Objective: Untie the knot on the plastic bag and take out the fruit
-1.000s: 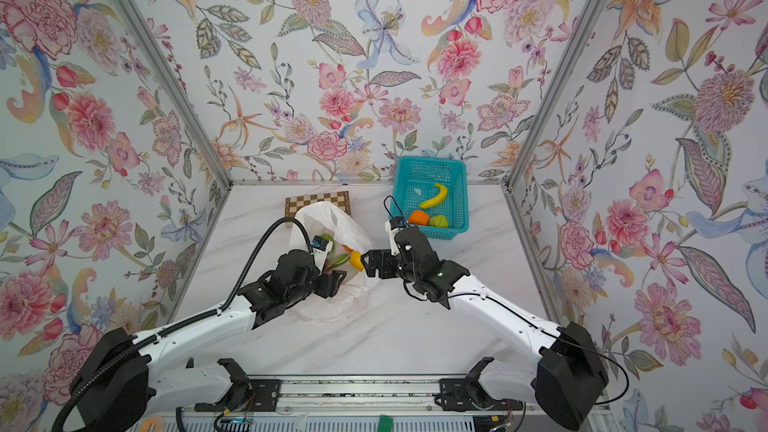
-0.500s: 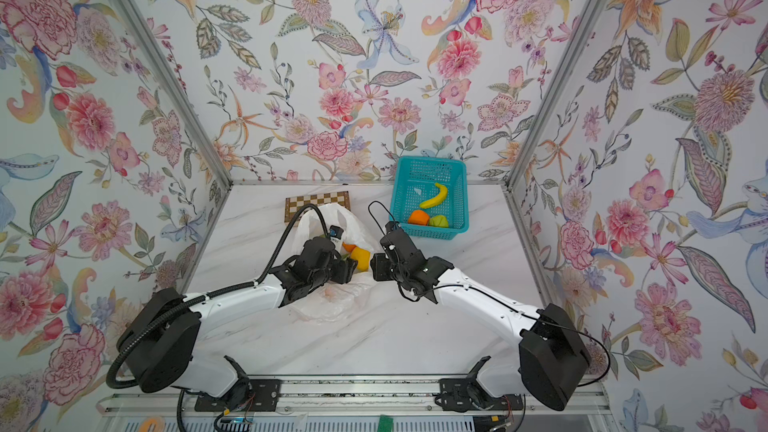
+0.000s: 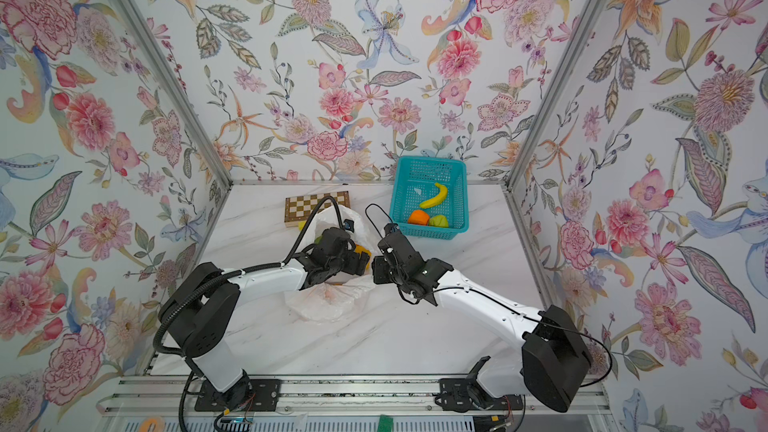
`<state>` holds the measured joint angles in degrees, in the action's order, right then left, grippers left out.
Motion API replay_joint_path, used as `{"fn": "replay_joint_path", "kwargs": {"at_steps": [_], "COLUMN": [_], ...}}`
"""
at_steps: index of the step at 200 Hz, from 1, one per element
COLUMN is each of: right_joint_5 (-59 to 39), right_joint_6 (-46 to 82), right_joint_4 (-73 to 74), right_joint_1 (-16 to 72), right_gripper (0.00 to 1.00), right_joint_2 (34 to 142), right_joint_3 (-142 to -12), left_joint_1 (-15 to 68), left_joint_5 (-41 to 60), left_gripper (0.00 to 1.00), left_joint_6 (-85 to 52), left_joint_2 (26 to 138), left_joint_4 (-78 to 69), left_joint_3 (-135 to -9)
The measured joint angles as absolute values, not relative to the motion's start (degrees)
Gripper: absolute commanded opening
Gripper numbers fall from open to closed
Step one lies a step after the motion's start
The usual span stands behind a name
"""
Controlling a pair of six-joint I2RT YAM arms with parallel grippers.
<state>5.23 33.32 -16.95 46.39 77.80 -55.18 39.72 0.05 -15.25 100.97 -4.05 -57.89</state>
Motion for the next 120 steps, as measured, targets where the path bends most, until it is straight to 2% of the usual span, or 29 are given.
{"fn": "replay_joint_path", "kwargs": {"at_steps": [32,92,120], "right_joint_5": [5.45,6.20,7.01], "right_joint_6": [33.32,33.50,33.54], "right_joint_4": [-16.99,-17.15,-17.15], "right_joint_1": [46.48,46.54,46.54], "right_gripper": [0.39,0.41,0.43], "right_joint_2": [77.23,75.83,75.79], "right_joint_3": [-55.18,-55.18,-55.18], "left_joint_1": [39.20,39.09,39.09], "left_joint_5": [1.65,3.14,4.25], "left_gripper": [0.86,0.58,0.53], "left_joint_6": [-14.44,-13.17,-13.19], "left_joint_2": [104.99,107.22,106.59], "left_joint_4": [-4.12,-4.27,-3.77], "left_joint_3": [-60.16,-61.17,-61.08]}}
